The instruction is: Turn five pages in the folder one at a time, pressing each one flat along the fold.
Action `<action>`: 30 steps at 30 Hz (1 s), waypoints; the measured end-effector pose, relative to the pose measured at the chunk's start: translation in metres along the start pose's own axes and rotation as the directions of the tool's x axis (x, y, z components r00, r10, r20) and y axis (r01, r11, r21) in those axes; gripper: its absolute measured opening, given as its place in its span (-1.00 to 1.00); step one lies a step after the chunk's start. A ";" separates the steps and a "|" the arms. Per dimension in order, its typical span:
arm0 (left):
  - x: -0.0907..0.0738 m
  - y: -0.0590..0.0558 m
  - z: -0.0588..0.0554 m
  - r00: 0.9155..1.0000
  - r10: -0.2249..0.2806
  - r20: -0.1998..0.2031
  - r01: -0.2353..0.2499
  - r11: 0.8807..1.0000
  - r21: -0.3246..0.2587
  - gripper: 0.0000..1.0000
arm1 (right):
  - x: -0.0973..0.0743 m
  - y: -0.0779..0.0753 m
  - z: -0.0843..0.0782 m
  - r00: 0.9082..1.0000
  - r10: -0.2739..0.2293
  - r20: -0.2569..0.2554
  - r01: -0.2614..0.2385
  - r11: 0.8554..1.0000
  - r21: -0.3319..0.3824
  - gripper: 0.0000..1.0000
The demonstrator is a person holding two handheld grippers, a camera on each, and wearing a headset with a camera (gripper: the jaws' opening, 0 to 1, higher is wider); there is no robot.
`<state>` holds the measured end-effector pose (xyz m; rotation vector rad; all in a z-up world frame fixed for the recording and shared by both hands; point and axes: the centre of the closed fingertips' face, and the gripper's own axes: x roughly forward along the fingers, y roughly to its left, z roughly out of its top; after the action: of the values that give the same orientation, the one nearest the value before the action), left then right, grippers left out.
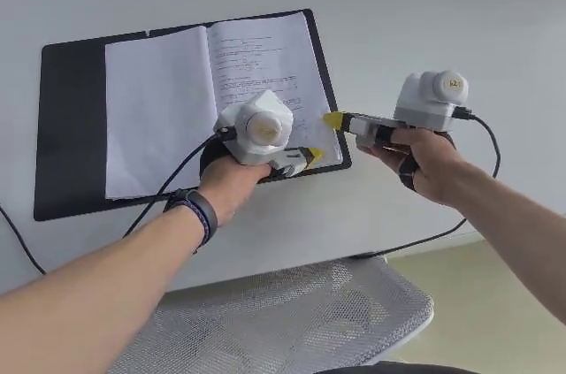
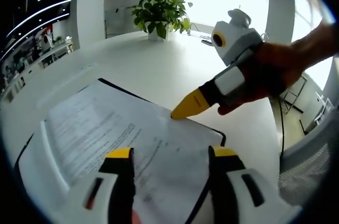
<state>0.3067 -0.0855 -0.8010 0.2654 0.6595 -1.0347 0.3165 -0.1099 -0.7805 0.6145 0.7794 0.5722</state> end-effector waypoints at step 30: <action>-0.100 0.060 0.008 0.990 0.117 0.078 -0.115 0.993 -0.021 0.31 | -0.006 0.052 0.030 0.993 0.064 0.099 -0.062 0.998 -0.017 -1.00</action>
<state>0.3273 0.0115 -0.7383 0.2442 0.5738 -0.9233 0.3236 -0.0870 -0.7257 0.6514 0.6637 0.6000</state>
